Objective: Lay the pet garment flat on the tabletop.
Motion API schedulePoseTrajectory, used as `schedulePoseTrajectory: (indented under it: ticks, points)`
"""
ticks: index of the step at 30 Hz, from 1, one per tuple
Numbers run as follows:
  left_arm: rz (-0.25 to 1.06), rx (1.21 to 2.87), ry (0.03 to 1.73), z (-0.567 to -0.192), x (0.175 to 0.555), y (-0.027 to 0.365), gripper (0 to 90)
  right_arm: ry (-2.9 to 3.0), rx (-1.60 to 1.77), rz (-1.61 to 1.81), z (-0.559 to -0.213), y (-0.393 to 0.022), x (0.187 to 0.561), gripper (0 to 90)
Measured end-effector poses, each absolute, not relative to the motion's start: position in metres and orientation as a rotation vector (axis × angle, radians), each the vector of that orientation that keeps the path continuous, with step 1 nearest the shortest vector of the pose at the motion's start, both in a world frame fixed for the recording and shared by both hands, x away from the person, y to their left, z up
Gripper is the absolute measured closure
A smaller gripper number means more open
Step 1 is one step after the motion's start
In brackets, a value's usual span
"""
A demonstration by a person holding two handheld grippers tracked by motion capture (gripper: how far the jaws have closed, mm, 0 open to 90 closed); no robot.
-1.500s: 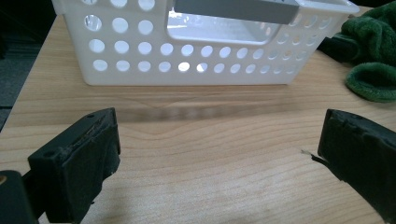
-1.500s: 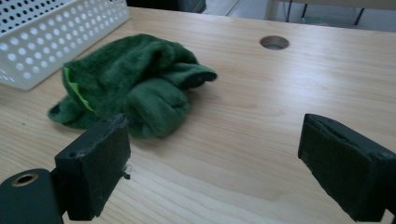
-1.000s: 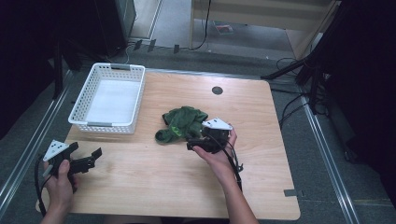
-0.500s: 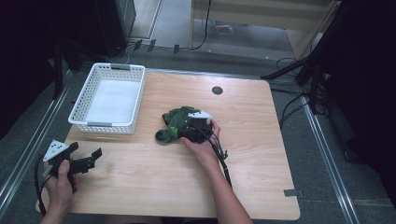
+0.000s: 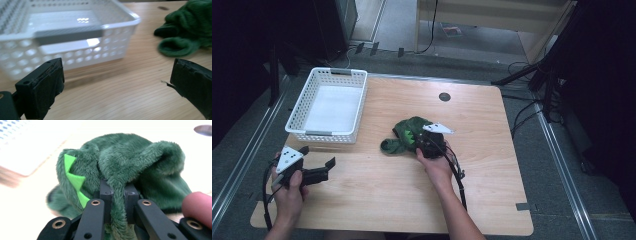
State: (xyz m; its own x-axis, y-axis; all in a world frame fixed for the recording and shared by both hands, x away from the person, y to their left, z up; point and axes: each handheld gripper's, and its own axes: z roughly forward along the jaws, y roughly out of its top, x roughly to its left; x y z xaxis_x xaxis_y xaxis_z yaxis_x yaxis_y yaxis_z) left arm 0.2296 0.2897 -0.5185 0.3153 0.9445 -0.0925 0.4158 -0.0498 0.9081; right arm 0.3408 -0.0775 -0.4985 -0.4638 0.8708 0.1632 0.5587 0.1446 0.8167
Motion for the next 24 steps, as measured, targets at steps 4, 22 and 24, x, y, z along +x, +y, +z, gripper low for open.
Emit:
schedulePoseTrajectory:
  ticks: [4, 22, 24]
  points:
    - [0.656, 1.633, 1.185, -0.505, 0.232, 0.263, 0.0, 2.084, 1.296, 1.307, -0.480, -0.085, 0.316, 83.1]
    - [0.489, 1.785, 0.959, -0.516, 0.247, 0.163, 0.0, 2.136, 1.291, 1.383, -0.500, -0.136, 0.236, 55.5]
    - [0.473, 1.812, 0.956, -0.522, 0.246, 0.160, 0.0, 2.112, 1.323, 1.395, -0.499, -0.143, 0.235, 52.2]
